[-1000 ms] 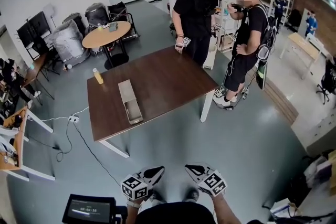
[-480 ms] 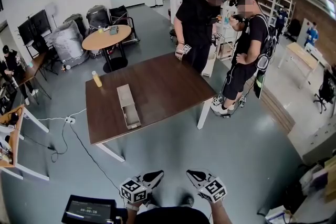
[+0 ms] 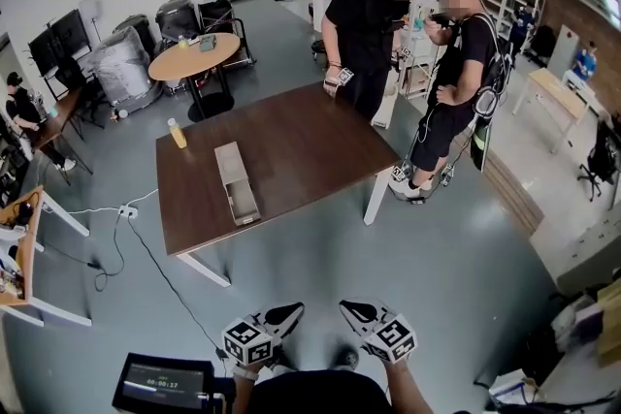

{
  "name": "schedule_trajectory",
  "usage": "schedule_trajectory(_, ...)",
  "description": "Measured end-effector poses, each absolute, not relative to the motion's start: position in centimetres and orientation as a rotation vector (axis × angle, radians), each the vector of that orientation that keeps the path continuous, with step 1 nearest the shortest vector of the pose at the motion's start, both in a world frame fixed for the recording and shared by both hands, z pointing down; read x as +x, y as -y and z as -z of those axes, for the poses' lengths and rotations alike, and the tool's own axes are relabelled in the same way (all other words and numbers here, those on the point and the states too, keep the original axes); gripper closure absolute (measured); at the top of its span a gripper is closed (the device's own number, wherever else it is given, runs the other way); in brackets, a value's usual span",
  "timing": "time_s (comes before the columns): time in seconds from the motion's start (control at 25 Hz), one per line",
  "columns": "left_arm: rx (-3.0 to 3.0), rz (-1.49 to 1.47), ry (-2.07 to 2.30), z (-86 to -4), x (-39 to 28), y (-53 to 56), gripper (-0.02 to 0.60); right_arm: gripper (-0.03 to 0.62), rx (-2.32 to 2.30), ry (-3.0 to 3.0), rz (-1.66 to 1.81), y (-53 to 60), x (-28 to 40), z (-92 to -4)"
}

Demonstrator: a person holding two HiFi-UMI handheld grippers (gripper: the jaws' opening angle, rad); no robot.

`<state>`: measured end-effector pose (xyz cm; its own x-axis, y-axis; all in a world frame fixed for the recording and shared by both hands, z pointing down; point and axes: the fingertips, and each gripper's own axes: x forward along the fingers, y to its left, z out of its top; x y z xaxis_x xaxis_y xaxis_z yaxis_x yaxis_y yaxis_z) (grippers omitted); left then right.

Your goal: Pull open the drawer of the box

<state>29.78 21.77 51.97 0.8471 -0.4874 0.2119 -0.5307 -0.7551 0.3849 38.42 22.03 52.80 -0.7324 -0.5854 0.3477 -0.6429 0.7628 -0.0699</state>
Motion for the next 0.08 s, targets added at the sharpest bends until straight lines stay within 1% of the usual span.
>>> schedule_trajectory(0.08, 2.592, -0.138, 0.751, -51.99, 29.79, -21.51, 0.575, 0.606, 0.971, 2.644, -0.270, -21.79, 38.69, -52.69)
